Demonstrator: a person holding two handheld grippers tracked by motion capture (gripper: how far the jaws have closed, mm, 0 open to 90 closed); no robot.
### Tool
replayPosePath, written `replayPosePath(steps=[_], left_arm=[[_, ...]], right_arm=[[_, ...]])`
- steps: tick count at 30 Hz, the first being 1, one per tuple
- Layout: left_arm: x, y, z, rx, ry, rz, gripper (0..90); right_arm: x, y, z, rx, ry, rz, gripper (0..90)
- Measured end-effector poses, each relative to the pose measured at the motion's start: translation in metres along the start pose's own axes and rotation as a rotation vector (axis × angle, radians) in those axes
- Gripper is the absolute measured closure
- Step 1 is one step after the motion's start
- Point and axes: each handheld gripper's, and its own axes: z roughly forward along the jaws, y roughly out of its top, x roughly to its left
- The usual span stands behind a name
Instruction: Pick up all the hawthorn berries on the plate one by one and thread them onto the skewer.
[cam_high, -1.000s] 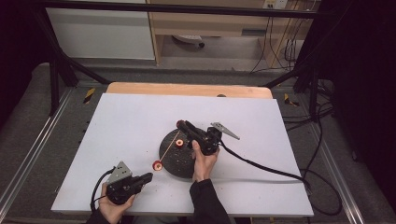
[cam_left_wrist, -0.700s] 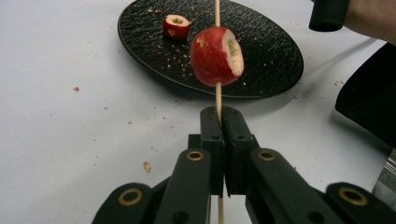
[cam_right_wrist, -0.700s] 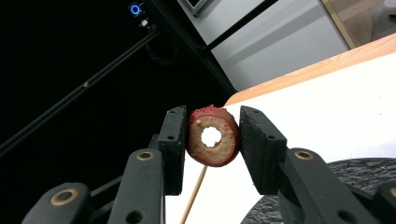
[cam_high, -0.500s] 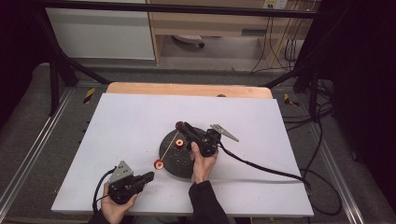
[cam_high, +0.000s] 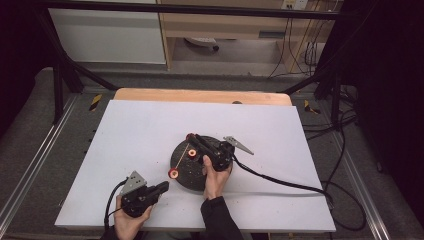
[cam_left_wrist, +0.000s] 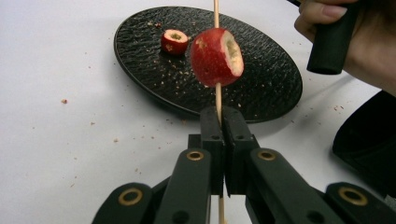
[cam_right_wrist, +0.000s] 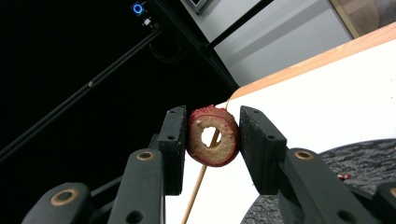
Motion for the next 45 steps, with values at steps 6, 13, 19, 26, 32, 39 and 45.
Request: replayPosePath(steps=[6,13,19,26,32,39,45], left_arm=[[0.001,0.003,0.004,0.001,-0.001,-0.006,88.1],[0.002,0.005,0.009,0.000,-0.003,-0.001,88.2],[0.001,0.010,0.015,-0.008,-0.006,-0.001,88.1],[0.002,0.014,0.022,-0.011,-0.009,-0.005,88.2],[0.003,0.015,0.024,-0.009,-0.011,-0.001,88.2],[0.002,0.015,0.026,-0.001,-0.011,0.005,88.1],[0.003,0.015,0.024,0.003,-0.016,0.011,88.2]], right_arm=[[0.000,-0.005,-0.001,0.006,-0.002,0.001,63.1],[0.002,-0.014,-0.003,0.018,-0.001,-0.005,63.1],[0.003,-0.019,-0.006,0.030,0.000,-0.017,63.1],[0.004,-0.026,-0.009,0.059,0.000,-0.019,63.0],[0.005,-0.033,-0.011,0.079,-0.001,-0.030,63.0],[0.005,-0.037,-0.013,0.108,0.001,-0.041,62.9],[0.006,-0.036,-0.014,0.133,-0.003,-0.055,60.5]])
